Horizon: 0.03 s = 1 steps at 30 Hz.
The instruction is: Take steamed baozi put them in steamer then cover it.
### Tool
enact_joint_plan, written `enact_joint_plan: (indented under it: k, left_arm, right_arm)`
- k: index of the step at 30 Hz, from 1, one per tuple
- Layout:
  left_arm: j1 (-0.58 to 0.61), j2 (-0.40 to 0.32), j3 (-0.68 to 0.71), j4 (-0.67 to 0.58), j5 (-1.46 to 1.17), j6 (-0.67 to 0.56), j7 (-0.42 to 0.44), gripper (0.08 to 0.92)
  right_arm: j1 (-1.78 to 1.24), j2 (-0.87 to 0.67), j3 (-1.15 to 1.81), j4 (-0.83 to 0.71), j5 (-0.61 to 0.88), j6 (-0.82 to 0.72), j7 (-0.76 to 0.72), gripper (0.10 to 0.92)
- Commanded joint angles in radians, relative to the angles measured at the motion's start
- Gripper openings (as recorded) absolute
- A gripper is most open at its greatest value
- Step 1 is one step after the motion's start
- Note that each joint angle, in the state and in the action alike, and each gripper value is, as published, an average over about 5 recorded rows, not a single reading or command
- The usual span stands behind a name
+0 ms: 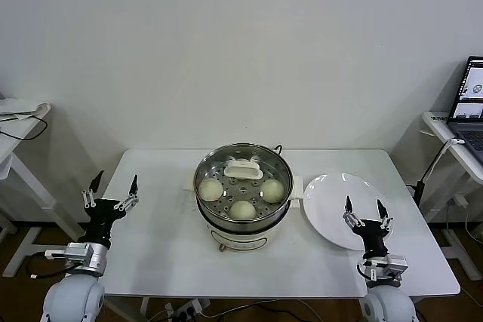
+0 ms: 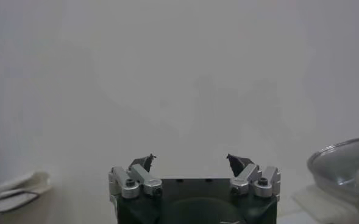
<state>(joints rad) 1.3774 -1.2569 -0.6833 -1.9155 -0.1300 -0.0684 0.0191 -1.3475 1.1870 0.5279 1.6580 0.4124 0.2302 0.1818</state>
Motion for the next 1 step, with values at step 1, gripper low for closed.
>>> enact_joint_plan:
  k: [1]
  left_arm:
    - [0.006, -0.003, -0.028, 0.041, -0.018, -0.009, 0.006, 0.823]
  right_arm:
    - [-0.001, 0.003, -0.002, -0.002, -0.003, -0.001, 0.001, 0.823]
